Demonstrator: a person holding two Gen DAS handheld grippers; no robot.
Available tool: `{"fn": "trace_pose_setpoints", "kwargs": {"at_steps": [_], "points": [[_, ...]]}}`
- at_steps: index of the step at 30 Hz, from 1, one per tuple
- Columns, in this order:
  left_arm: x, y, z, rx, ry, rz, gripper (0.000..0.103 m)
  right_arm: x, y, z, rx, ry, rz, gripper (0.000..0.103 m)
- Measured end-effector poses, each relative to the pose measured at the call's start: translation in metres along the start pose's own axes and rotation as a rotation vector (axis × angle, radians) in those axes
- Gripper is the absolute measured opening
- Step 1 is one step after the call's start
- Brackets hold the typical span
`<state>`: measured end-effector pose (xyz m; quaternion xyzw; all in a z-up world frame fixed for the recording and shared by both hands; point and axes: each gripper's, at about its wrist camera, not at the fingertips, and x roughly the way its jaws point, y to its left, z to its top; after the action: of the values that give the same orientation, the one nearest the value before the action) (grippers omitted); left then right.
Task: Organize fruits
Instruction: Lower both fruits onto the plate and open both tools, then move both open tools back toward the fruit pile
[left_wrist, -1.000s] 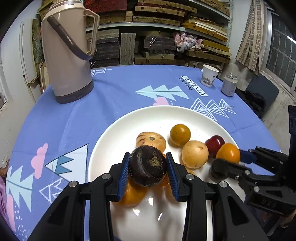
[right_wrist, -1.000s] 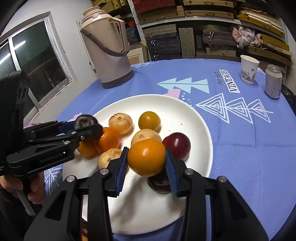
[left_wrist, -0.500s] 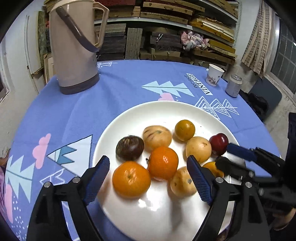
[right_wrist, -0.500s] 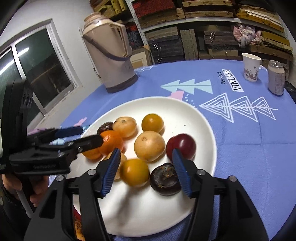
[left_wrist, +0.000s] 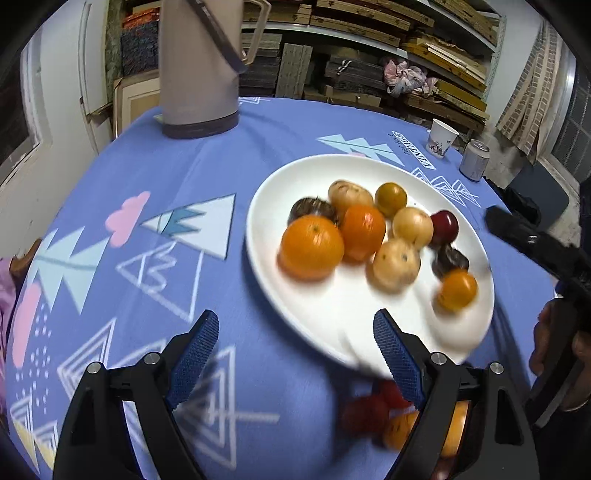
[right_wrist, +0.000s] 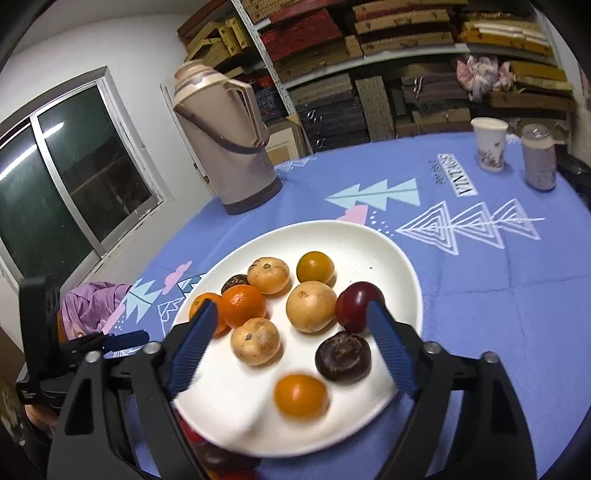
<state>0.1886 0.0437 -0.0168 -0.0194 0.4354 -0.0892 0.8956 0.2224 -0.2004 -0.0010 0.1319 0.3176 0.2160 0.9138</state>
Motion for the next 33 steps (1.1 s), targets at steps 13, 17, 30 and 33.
{"fn": "trace_pose_setpoints", "kwargs": {"at_steps": [13, 17, 30, 33], "points": [[-0.032, -0.009, -0.036, 0.027, -0.009, -0.016, 0.086, -0.088, 0.012, -0.077, -0.080, 0.083, -0.144, 0.098], [-0.043, -0.016, -0.049, 0.052, -0.017, -0.028, 0.086, -0.103, 0.032, -0.102, -0.162, 0.102, -0.128, 0.098], [-0.048, -0.024, -0.084, 0.078, 0.031, -0.035, 0.086, -0.094, 0.056, -0.145, -0.251, 0.205, -0.110, 0.065], [-0.046, -0.023, -0.087, 0.077, 0.040, -0.035, 0.086, -0.090, 0.060, -0.146, -0.262, 0.217, -0.097, 0.064]]}}
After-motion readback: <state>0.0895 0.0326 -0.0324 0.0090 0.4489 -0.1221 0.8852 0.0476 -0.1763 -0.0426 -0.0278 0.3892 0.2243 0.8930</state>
